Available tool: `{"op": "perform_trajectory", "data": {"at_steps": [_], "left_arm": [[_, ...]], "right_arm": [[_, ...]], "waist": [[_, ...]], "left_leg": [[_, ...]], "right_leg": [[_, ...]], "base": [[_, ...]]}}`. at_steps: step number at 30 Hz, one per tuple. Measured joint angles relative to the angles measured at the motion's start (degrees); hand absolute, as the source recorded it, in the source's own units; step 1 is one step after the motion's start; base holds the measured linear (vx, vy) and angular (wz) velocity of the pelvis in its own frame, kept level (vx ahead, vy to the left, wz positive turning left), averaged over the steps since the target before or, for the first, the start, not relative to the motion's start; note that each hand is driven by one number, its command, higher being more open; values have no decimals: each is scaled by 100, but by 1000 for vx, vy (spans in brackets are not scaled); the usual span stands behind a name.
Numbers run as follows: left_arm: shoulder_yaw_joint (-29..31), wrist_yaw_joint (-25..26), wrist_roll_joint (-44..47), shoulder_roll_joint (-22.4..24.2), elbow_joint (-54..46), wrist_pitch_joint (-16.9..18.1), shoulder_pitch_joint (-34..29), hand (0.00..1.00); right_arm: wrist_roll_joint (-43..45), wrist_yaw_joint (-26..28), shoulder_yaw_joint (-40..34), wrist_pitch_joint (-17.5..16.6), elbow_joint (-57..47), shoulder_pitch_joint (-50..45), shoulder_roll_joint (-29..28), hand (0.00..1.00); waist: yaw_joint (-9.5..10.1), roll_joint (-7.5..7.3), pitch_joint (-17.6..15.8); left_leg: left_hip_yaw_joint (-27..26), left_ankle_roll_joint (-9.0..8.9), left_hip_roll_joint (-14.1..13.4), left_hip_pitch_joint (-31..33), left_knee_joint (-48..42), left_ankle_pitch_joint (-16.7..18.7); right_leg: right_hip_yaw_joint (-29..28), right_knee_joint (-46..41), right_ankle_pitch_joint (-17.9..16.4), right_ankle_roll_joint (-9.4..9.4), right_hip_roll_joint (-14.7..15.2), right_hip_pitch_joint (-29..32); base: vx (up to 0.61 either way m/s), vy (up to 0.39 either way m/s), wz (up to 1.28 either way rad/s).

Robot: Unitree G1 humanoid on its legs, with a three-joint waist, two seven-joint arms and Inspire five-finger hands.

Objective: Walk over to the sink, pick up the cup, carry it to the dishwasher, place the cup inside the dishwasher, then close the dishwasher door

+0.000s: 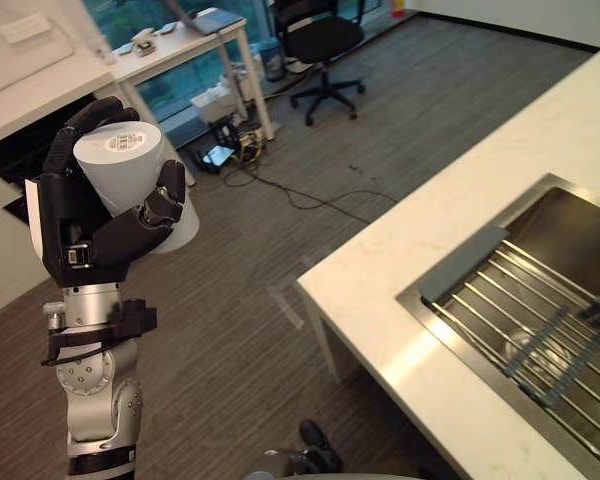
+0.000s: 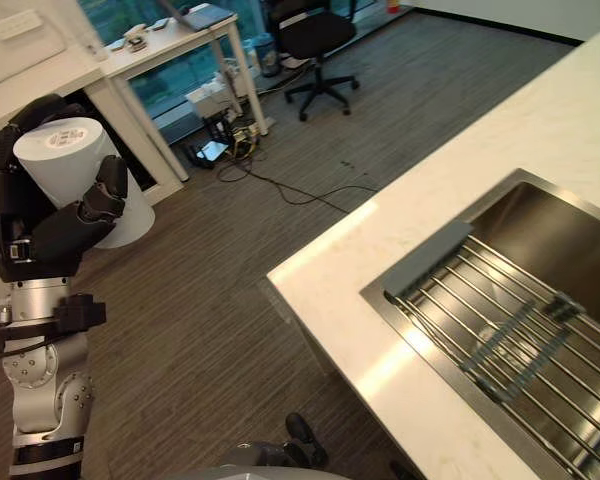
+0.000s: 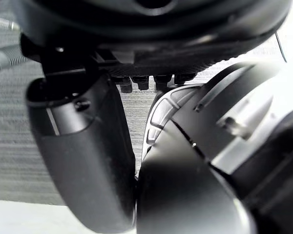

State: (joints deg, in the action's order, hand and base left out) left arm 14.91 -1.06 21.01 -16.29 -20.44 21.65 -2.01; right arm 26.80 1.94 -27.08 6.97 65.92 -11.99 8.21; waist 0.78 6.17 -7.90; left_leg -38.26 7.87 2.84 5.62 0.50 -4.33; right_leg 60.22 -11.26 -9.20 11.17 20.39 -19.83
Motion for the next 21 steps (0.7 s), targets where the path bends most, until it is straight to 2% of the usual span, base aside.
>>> {"op": "perform_trajectory", "data": {"at_steps": [3, 5, 6, 7, 8, 9, 10, 11, 12, 13, 14, 15, 17, 18, 20, 21], "left_arm": [[2, 1, -92, 174, -478, -2, -97, 0], [2, 10, -151, 320, -627, 1, -98, 0], [-9, 31, -221, 418, -638, 4, -98, 0], [-48, 61, -247, 455, -631, 4, -97, 0], [-244, 89, -265, 487, -577, 37, -67, 0], [-584, 51, -261, 516, -351, 171, 57, 0], [-777, 35, -264, 538, -244, 190, 108, 0], [-1167, 15, -276, 570, -19, 202, 165, 0], [-1441, -75, -286, 624, 252, 188, 213, 0], [-1527, -89, -294, 548, 299, 183, 242, 0], [-1779, -99, -275, 484, 378, 205, 240, 0], [-2013, -181, -266, 511, 558, 128, 265, 0], [-2393, -224, -276, 493, 580, 29, 241, 0], [-2621, -372, -281, 438, 536, -6, 264, 0], [-2838, -496, -296, 440, 506, -98, 326, 0], [-3011, -562, -295, 432, 506, -226, 326, 0]], "right_arm": [[-176, -48, -21, -42, -30, 7, -23, 100], [-290, -96, -26, -53, -83, 9, -6, 100], [-352, -109, -35, -106, -117, 0, -11, 100], [-340, -114, -50, -184, -145, -7, -20, 100], [-291, -97, -137, -355, -247, -32, -50, 100], [-179, 16, -192, -404, -312, -52, -168, 100], [-141, 61, -185, -395, -343, -44, -223, 100], [-132, 123, -124, -402, -337, 53, -274, 100], [-107, 172, -35, -389, -362, 159, -376, 100], [-97, 210, 40, -379, -383, 210, -434, 100], [-26, 338, 131, -346, -453, 181, -376, 100], [74, 318, 201, -290, -371, 226, -290, 100], [108, 292, 274, -202, -312, 232, -208, 100], [108, 305, 300, -214, -364, 247, -239, 100], [126, 307, 348, -219, -448, 270, -291, 100], [123, 303, 482, -221, -465, 238, -286, 100]], "waist": [[76, -54, -45], [106, -63, -67], [97, -73, -93], [67, -49, -101], [-73, 75, -82], [-163, 113, -127], [-182, 127, -136], [-209, 179, -168], [-311, 7, -242], [-333, -210, -304], [-279, -74, -299], [-290, -247, -291], [-269, -145, -220], [-331, -115, -162], [-293, -121, -149], [-309, -121, -74]], "left_leg": [[245, 89, 196, 69, 38, 55], [463, 147, 302, 106, 15, 125], [675, 208, 365, 127, -44, 184], [830, 245, 395, 142, -92, 211], [1304, 266, 436, 143, -148, 225], [1894, 199, 508, 136, -137, 175], [2204, 127, 560, 123, -77, 121], [2718, -66, 614, -14, 163, 149], [2726, -256, 726, -2, -181, 699], [2697, 195, 724, 238, -1280, 1051], [2959, -115, 176, 257, -2128, 1665], [3391, -214, 486, 84, -2137, 1672], [3816, -190, 597, -27, -1938, 1612], [3861, -116, 458, -106, -1817, 1655], [4079, -150, 389, -236, -1835, 1596], [4357, -183, 353, -358, -1833, 1591]], "right_leg": [[63, -291, 16, -22, 184, -3], [25, -632, 79, -164, 327, 8], [-278, -1015, 115, -595, 421, 84], [-603, -1308, 180, -907, 462, 179], [-1492, -1937, 221, -1259, 424, 425], [-2357, -2213, -392, -1107, 19, 682], [-2672, -2294, -635, -1129, -222, 837], [-3199, -2364, -917, -1216, -770, 1154], [-3677, -2285, -1065, -1212, -968, 1516], [-3913, -2318, -1181, -1129, -819, 1661], [-4193, -2205, -1412, -948, -983, 1803], [-4887, -2014, -1469, -861, -921, 1914], [-5376, -1946, -1454, -830, -1054, 2230], [-5713, -1943, -1421, -774, -1127, 2562], [-5939, -1991, -1414, -766, -1227, 2788], [-6053, -1989, -1403, -778, -1331, 2948]], "base": [[10, 52, 50], [37, 65, 68], [55, 70, 74], [78, 93, 134], [53, 58, 193], [40, 30, 218], [1, -3, 235], [57, 13, 242], [110, 9, 236], [222, -77, 208], [218, -105, 190], [207, -108, 183], [195, -61, 168], [277, -165, 180], [272, -213, 134], [304, -242, 114]]}}
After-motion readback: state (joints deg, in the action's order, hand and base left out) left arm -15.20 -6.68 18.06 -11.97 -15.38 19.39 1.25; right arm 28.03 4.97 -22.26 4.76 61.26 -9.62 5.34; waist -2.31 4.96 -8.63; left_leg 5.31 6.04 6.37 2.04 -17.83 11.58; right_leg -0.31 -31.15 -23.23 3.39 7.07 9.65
